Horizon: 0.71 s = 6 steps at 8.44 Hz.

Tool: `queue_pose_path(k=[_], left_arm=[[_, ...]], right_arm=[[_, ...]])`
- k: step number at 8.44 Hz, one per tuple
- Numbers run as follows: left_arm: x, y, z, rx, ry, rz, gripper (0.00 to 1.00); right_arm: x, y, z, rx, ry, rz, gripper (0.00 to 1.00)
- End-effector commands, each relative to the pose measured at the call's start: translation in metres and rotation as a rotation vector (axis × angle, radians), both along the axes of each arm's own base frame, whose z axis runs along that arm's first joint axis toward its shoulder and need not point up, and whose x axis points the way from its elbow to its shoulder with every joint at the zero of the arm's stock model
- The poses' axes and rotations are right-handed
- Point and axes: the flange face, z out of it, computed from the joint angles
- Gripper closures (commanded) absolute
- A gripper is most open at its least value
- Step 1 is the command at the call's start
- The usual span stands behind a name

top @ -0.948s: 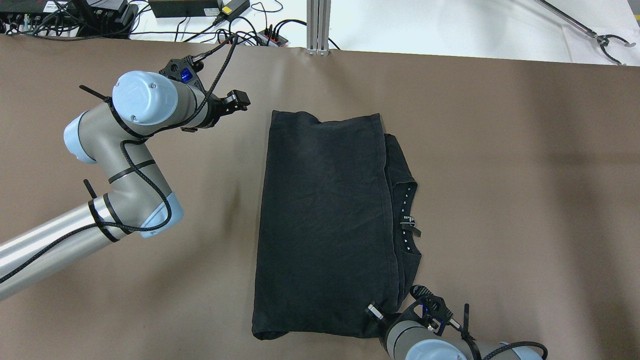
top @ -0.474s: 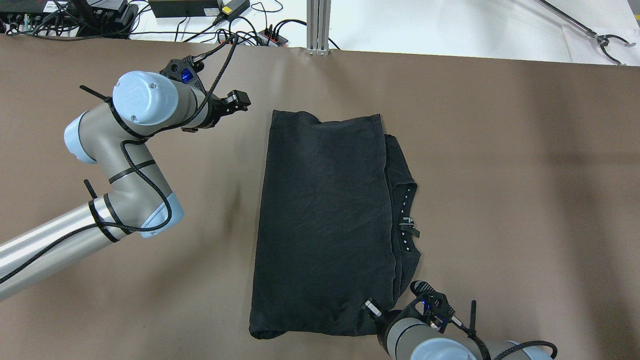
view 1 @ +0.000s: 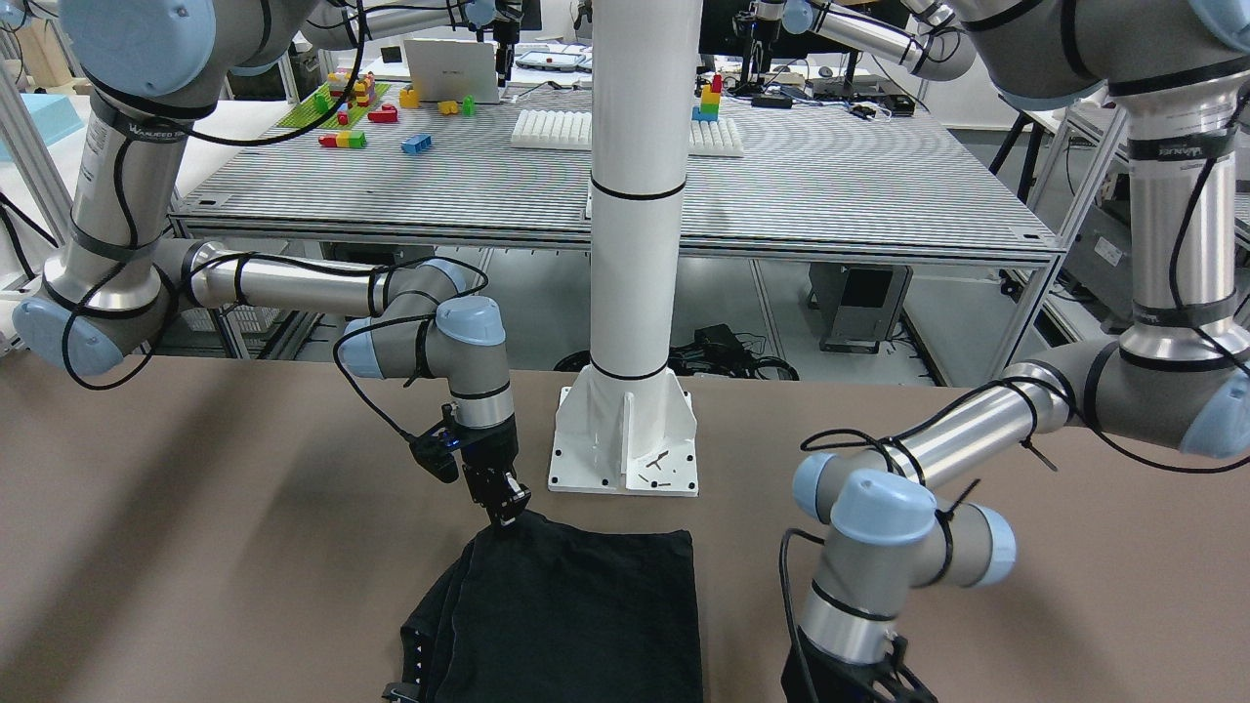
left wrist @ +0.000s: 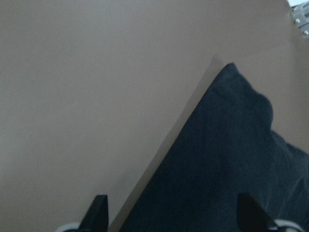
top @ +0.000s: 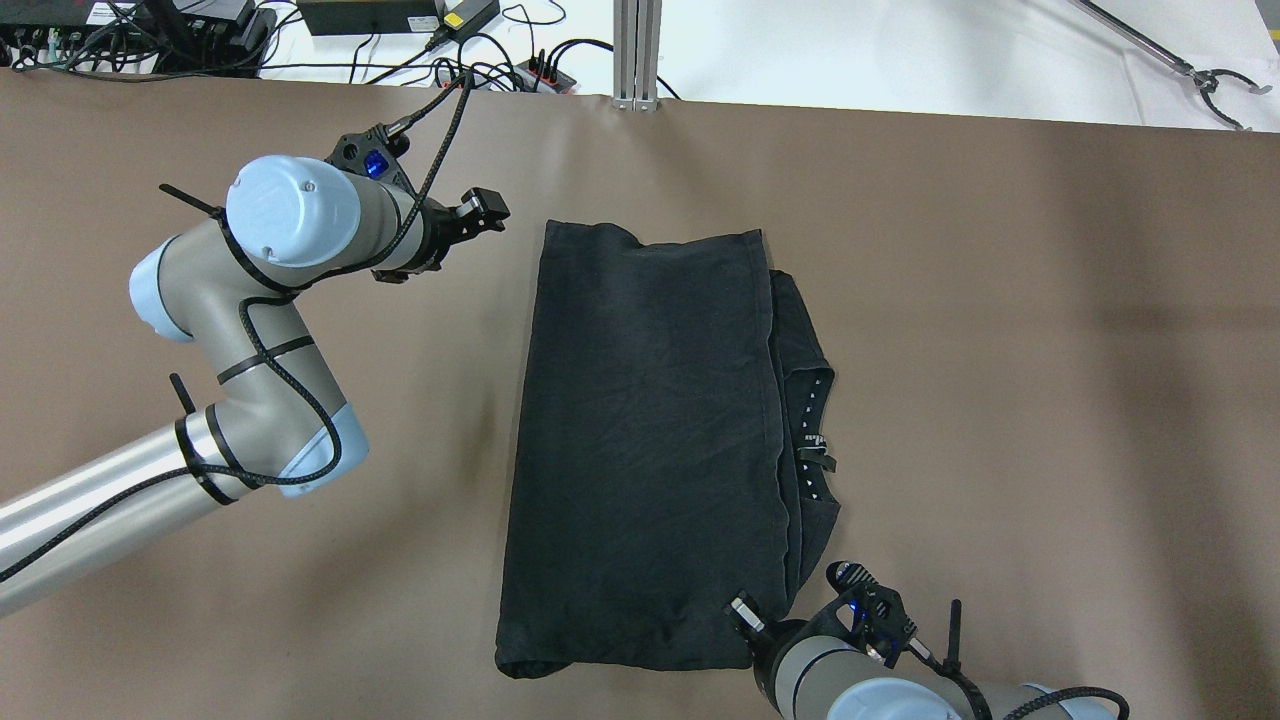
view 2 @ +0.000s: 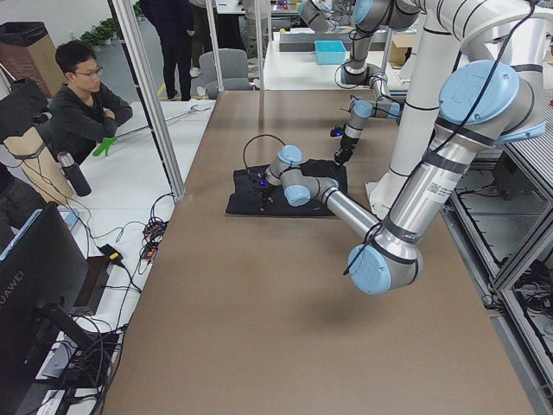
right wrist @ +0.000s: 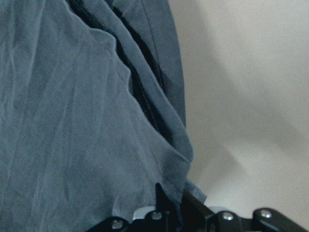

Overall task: Fold clothes
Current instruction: 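Move the left gripper to the shirt's near corner opposite the right gripper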

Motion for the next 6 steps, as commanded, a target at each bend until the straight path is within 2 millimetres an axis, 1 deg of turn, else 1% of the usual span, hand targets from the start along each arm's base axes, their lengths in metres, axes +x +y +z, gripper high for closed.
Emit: queue_pose_path(k=[1,2,3,4,5,6], left_arm=[[0.038,0.168,-0.012,-0.073,0.039,-0.007,0.06],[0.065,0.209,-0.007,-0.066,0.017,0.006,0.06],[0.077,0.237,0.019,-0.076,-0.027,0.046,0.08],[0.08,0.246,0.025,-0.119,-0.008,0.033,0.12],[0.089,0.262,0.029,-0.148,0.002,0.041,0.18],[0.092,0.27,0.028,-0.156,0.007,0.05,0.23]], right_arm=[[-0.002,0.001,0.003,-0.007,0.005,0.005,1.0],[-0.002,0.001,0.003,-0.007,0.005,0.005,1.0],[-0.002,0.001,0.004,-0.007,0.007,0.006,1.0],[-0.002,0.001,0.005,-0.007,0.008,0.006,1.0],[-0.004,0.001,0.005,-0.007,0.01,0.004,1.0],[-0.003,0.0,0.005,-0.007,0.01,0.006,1.0]])
